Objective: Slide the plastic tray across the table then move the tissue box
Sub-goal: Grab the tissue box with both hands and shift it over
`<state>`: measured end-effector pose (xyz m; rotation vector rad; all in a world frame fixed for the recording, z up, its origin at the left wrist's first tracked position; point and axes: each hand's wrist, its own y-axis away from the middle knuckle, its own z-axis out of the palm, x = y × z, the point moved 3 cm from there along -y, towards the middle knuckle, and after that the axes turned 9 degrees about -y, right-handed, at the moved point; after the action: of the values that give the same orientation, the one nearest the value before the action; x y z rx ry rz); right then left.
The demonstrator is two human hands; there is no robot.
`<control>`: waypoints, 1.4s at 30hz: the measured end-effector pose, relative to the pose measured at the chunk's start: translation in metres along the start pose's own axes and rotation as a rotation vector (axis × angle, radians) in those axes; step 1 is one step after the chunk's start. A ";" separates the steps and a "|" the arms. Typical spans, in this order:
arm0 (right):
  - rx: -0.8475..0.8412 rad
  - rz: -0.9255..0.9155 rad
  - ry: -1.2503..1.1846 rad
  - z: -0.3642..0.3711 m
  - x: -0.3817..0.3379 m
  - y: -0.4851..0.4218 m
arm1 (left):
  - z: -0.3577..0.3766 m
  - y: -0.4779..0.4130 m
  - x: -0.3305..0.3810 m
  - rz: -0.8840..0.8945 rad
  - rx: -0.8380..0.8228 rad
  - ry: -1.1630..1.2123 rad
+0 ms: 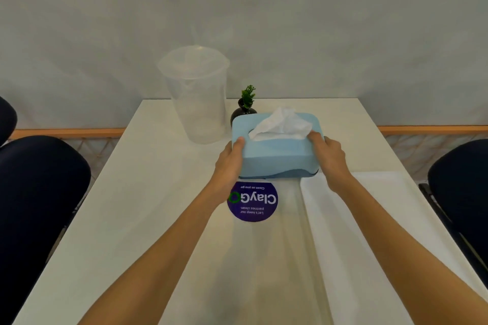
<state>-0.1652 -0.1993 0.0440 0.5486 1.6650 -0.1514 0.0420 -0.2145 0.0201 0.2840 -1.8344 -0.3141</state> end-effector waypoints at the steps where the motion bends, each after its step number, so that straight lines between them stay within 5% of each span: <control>1: 0.011 -0.006 -0.004 -0.009 -0.003 -0.004 | 0.009 0.001 0.004 0.010 -0.001 -0.007; 18: 0.005 0.053 -0.034 -0.134 0.011 -0.150 | 0.179 -0.075 0.067 -0.043 -0.052 -0.059; 42: 0.009 0.022 -0.013 -0.121 0.009 -0.279 | 0.215 -0.176 0.106 -0.033 -0.021 -0.106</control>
<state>-0.3961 -0.3921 -0.0013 0.5719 1.6457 -0.1461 -0.1877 -0.4012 -0.0056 0.2879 -1.9314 -0.3768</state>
